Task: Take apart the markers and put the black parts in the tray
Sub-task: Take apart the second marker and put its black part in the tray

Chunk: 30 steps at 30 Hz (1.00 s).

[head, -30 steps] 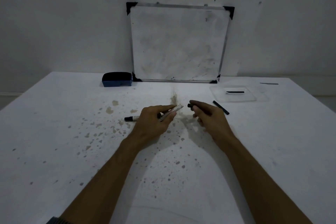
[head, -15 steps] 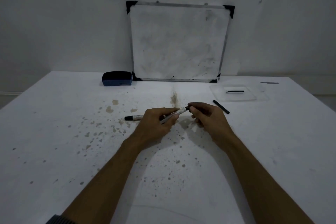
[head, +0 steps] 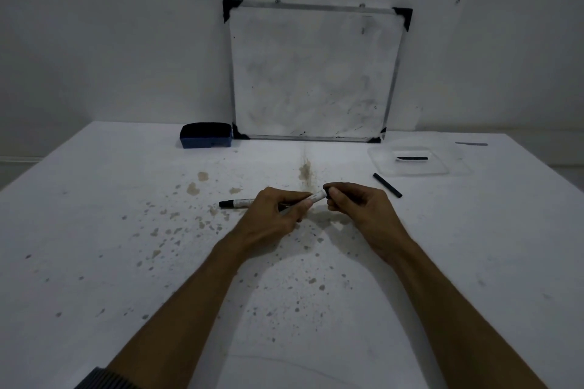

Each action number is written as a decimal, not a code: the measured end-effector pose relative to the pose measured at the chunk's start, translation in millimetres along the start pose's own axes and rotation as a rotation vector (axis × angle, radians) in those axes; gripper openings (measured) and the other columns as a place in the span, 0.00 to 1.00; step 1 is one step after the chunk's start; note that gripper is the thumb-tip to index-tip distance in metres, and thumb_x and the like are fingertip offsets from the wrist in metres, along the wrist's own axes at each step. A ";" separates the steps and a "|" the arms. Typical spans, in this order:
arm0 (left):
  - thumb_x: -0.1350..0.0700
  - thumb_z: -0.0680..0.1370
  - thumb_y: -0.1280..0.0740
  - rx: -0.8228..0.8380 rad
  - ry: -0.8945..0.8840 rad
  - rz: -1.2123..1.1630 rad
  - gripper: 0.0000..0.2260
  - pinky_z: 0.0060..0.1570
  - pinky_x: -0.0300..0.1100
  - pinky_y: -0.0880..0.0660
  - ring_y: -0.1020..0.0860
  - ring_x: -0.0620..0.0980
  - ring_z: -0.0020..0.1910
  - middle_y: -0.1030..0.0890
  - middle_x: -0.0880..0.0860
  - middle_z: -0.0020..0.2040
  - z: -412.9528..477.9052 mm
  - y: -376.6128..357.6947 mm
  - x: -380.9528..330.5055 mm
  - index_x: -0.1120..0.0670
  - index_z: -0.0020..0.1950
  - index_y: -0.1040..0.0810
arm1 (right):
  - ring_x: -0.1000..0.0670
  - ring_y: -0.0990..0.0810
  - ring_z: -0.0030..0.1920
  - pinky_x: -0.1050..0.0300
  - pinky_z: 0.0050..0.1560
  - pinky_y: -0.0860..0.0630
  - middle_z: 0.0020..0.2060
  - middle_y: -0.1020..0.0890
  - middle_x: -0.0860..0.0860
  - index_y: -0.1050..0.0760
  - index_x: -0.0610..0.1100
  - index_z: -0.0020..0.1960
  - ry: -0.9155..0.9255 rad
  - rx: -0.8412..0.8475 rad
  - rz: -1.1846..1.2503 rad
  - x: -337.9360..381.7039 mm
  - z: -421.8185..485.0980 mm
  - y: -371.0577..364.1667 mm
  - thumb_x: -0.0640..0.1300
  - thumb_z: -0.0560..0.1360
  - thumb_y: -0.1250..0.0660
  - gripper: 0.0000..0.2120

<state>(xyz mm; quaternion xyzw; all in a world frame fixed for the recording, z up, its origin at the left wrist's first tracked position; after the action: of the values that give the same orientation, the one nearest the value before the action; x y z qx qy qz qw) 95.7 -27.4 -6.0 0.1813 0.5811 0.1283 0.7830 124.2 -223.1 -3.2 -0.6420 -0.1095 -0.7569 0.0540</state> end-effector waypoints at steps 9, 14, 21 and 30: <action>0.51 0.86 0.39 0.019 0.145 -0.105 0.12 0.32 0.42 0.28 0.26 0.46 0.32 0.21 0.48 0.35 -0.3 2.3 -19.3 0.51 0.54 0.16 | 0.51 0.13 0.50 0.58 0.54 0.17 0.52 0.13 0.48 0.22 0.46 0.69 0.020 -0.070 0.018 12.9 -2.2 -21.7 0.49 0.82 0.33 0.17; 0.51 0.86 0.40 0.077 0.157 -0.050 0.16 0.48 0.51 0.18 0.18 0.55 0.44 0.15 0.53 0.48 -3.4 31.3 -30.8 0.53 0.72 0.23 | 0.53 0.15 0.53 0.57 0.53 0.19 0.52 0.13 0.53 0.17 0.49 0.62 -0.064 -0.137 -0.056 29.2 -0.6 -47.7 0.56 0.78 0.29 0.17; 0.49 0.82 0.32 -0.010 0.245 -0.205 0.30 0.57 0.41 0.20 0.13 0.44 0.50 0.12 0.49 0.53 -10.9 66.6 -25.8 0.53 0.81 0.38 | 0.65 0.16 0.45 0.72 0.41 0.22 0.46 0.13 0.56 0.17 0.47 0.56 -0.019 -0.007 -0.052 58.6 25.3 -91.4 0.50 0.80 0.31 0.09; 0.44 0.83 0.36 -0.248 0.277 0.480 0.20 0.73 0.50 0.33 0.27 0.53 0.70 0.24 0.52 0.72 29.9 142.0 72.1 0.51 0.72 0.24 | 0.49 0.18 0.43 0.54 0.46 0.19 0.46 0.15 0.47 0.19 0.43 0.62 0.213 0.006 -0.705 67.7 132.0 -112.6 0.49 0.78 0.27 0.15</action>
<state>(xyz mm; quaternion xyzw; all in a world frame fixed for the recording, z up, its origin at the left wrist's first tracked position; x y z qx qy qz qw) 146.7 126.2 1.0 0.1973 0.6028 0.4034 0.6595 214.4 -78.8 72.6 -0.4823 -0.3200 -0.7912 -0.1974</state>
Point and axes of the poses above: each hand's wrist, its own z-axis towards the middle knuckle, its own y-axis out of the back of the hand, x = y × z, the point moved 5 cm from there along z, towards the middle knuckle
